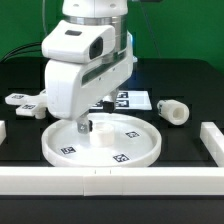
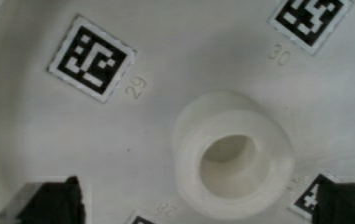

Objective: Assemble round table

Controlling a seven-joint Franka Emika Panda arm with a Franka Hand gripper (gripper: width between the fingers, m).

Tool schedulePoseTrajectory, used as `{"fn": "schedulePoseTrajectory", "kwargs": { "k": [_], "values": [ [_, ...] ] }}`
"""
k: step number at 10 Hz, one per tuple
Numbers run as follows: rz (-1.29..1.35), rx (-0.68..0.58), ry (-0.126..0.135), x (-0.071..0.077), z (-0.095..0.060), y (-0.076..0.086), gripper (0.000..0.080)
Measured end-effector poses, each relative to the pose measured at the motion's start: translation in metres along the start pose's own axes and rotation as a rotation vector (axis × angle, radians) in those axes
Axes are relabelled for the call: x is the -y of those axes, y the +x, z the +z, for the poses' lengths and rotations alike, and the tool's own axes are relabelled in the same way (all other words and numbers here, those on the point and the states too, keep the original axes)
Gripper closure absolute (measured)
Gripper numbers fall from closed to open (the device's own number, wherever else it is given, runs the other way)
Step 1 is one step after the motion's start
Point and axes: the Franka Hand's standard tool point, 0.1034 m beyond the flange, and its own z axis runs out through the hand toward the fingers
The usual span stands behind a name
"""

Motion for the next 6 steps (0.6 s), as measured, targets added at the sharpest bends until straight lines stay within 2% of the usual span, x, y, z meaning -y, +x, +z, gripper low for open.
{"fn": "schedulePoseTrajectory", "kwargs": {
  "k": [6],
  "values": [
    [-0.004, 0.009, 0.03, 0.01, 0.018, 0.001, 0.0149]
  ]
}}
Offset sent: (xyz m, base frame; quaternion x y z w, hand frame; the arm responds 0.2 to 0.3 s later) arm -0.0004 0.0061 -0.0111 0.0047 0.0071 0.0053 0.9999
